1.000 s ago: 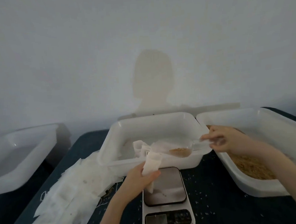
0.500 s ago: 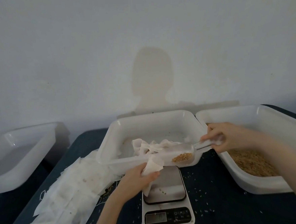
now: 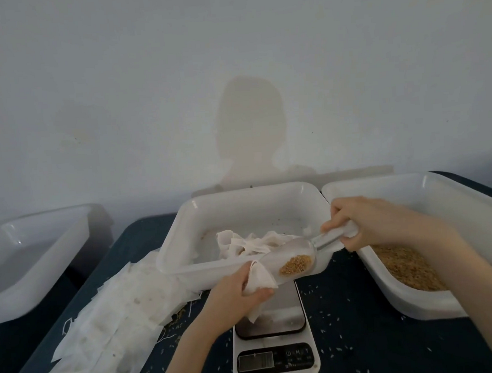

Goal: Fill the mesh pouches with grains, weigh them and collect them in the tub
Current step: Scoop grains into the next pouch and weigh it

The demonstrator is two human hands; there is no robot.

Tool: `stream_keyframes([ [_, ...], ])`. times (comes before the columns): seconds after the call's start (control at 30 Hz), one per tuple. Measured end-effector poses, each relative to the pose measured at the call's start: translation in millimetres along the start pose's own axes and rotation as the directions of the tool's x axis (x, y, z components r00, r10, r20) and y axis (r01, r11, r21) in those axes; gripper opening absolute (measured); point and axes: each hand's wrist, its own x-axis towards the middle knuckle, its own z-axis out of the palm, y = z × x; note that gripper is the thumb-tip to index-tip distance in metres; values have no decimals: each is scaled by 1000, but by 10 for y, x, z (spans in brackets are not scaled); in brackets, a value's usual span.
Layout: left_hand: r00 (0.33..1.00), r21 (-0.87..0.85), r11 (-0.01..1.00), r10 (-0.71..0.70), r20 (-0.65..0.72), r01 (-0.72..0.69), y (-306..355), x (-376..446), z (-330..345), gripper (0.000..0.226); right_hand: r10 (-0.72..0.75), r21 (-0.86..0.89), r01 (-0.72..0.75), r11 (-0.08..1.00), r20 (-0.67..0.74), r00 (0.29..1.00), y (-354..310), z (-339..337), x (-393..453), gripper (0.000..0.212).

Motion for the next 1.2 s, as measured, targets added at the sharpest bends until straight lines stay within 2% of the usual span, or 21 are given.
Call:
stream_keyframes([
  [0.13, 999, 25, 999, -27, -17, 27, -42, 46, 107, 41, -60, -290, 34, 956, -81, 995, -223, -91, 36, 42],
  [0.27, 996, 37, 996, -86, -29, 87, -78, 99, 229, 43, -149, -464, 50, 884, -178, 973, -396, -142, 51, 50],
  [0.37, 995, 8, 995, -98, -26, 98, -83, 140, 270, 43, -175, -536, 23, 844, -234, 957, -478, -168, 72, 48],
  [0.5, 995, -29, 997, -80, -53, 78, -74, 145, 263, 37, -166, -513, 12, 858, -255, 952, -441, -164, 97, 45],
  [0.63, 994, -134, 990, -53, -95, 40, -50, 129, 197, 25, -64, -332, -6, 943, -199, 978, -202, -67, 93, 40],
  [0.73, 990, -240, 971, -38, -134, 5, -35, 117, 154, 21, 24, -24, -27, 999, -123, 992, 52, 91, 41, 34],
  [0.8, 985, -309, 951, -45, -166, -9, -17, 113, 136, 18, 46, 189, -30, 981, -78, 996, 183, 199, -23, 31],
  [0.87, 982, -371, 928, -49, -183, -23, 9, 126, 133, 12, 51, 324, -30, 946, -57, 997, 268, 289, -73, 35],
  [1.0, 977, -443, 897, -77, -200, -20, 74, 167, 173, 8, 102, 429, -87, 899, -14, 995, 379, 390, -116, 30],
  [1.1, 967, -528, 849, -120, -223, -17, 102, 194, 223, 20, 142, 466, -118, 877, -18, 990, 459, 423, -154, 28],
  [1.2, 962, -538, 843, -122, -243, -29, 106, 215, 268, 22, 207, 515, -164, 841, -27, 978, 559, 455, -210, 27],
])
